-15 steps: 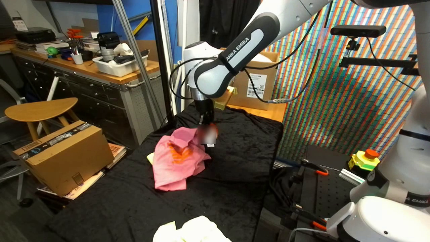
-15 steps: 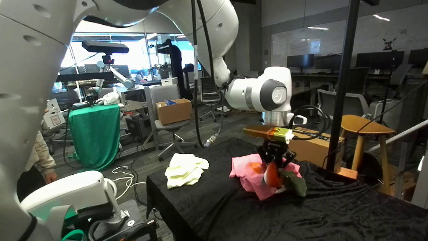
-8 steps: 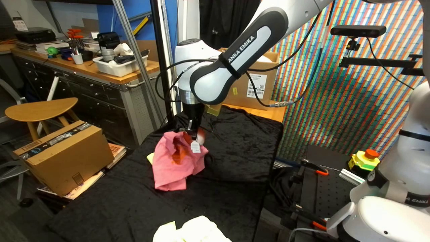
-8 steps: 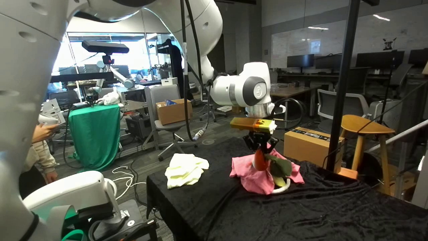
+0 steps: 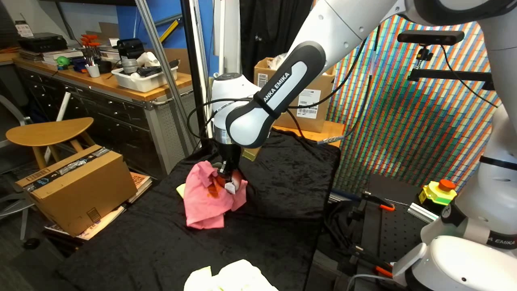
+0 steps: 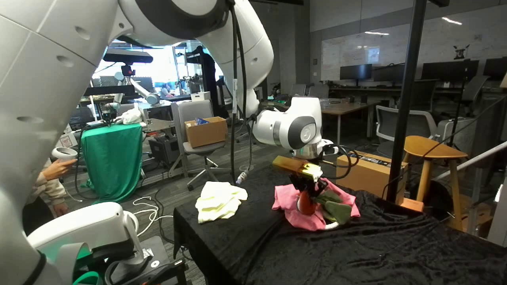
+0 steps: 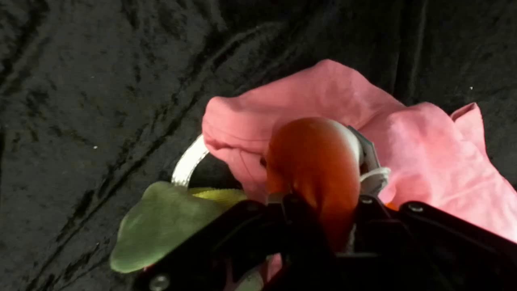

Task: Pick up the clothes, rope and the plush toy and put them in one place

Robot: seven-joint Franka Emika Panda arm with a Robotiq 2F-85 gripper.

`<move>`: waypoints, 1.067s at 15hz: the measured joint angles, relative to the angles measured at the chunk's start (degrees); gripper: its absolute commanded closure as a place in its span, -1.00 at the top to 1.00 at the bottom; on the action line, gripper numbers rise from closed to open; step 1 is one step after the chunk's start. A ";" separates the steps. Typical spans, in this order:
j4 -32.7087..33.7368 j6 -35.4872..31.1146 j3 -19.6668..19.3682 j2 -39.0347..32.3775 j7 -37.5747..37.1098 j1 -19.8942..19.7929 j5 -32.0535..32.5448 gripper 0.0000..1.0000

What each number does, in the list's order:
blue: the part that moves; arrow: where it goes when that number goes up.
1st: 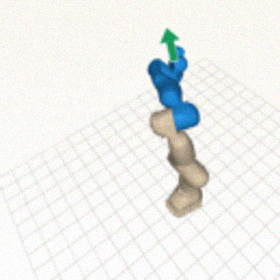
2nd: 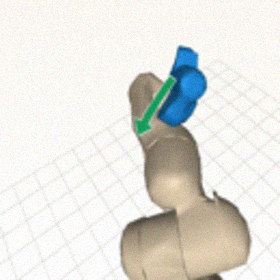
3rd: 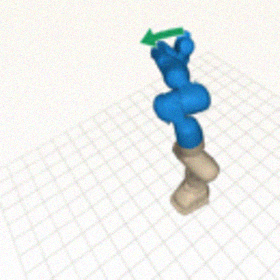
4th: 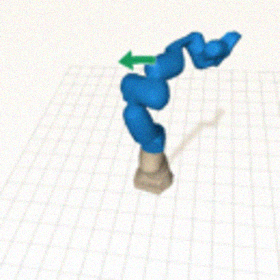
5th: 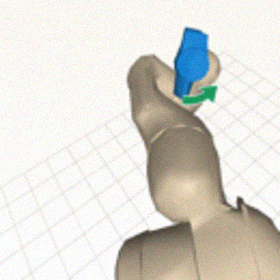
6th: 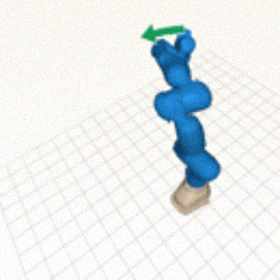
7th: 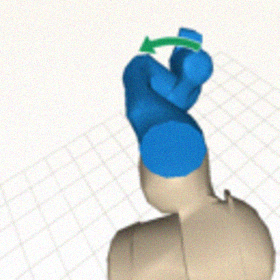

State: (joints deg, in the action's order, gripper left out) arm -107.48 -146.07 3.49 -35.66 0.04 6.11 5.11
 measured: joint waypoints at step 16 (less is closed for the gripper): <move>4.77 2.00 -4.96 -4.65 -9.02 6.15 1.85 0.94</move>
State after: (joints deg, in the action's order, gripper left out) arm -102.71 -144.07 -1.46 -40.31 -8.98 12.25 6.97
